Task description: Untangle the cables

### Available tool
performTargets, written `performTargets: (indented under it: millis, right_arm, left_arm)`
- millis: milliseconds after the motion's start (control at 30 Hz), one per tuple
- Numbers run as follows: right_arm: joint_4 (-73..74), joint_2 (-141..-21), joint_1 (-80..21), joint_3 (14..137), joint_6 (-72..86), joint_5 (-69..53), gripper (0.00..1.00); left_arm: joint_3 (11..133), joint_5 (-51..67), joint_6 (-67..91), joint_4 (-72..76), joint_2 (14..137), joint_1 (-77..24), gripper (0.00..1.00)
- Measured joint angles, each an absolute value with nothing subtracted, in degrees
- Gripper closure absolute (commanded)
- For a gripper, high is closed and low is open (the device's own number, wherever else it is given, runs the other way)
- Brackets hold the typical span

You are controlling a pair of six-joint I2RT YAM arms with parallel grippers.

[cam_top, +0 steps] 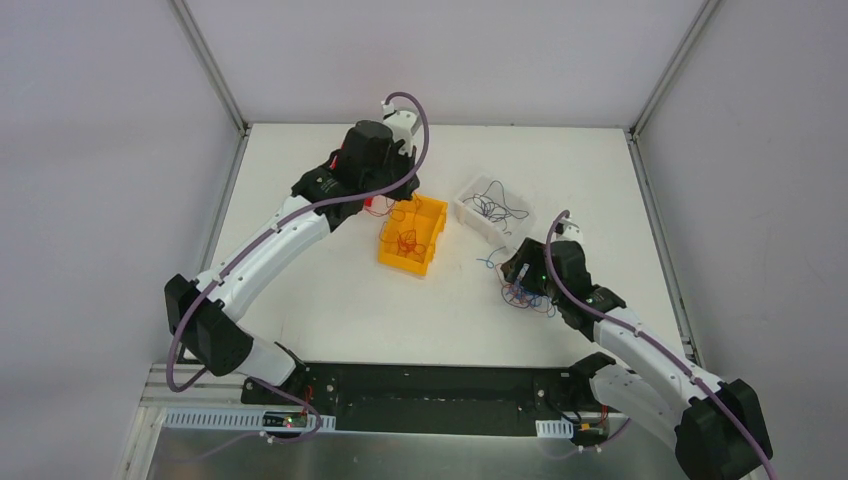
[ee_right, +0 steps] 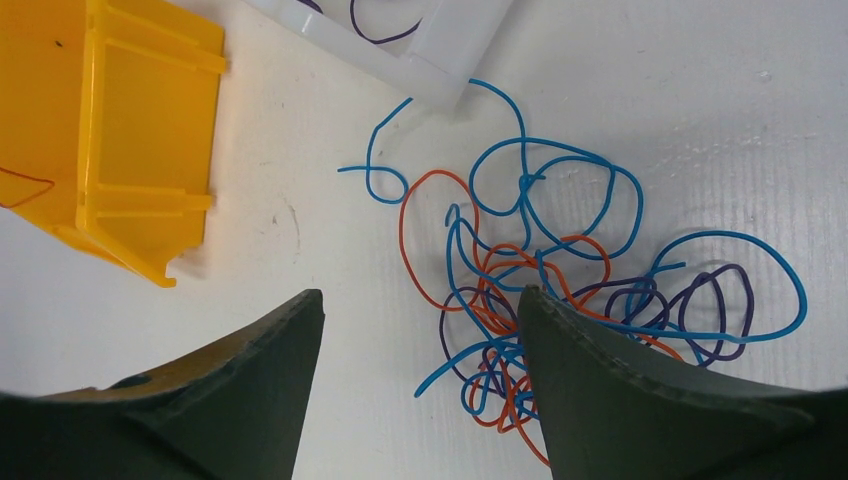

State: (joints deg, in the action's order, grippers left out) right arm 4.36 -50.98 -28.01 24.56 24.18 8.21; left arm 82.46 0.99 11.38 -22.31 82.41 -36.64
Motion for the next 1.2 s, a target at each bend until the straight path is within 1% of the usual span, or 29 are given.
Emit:
performTargets:
  millis: [133,300,600,733,1200]
  right_arm:
    - [4.16,-50.96,-28.01,24.29,24.21,8.05,0.25]
    - [3.81,-50.96,-28.01,24.14,24.21,7.77,0.25]
    - [3.27,-51.27,-28.01,24.14,24.21,6.83,0.25]
    - [3.2,-51.48,-28.01,24.14,24.21,6.57,0.25]
    - [3.22,-51.48,-28.01,24.14,24.21,6.59,0.25]
  left_arm:
    - [84.93,0.99,11.35,-21.71,84.47,-36.64,1.0]
    - [86.65,0.99,11.07,-21.71,83.61,-36.64,1.0]
    - [86.83,-0.67,10.02,-21.8,74.37,-36.64,1.0]
    - [86.96,-0.47,10.0,-21.71,72.29,-36.64,1.0]
    - [86.28,2.11,11.2,-21.71,74.74,-36.64,1.0]
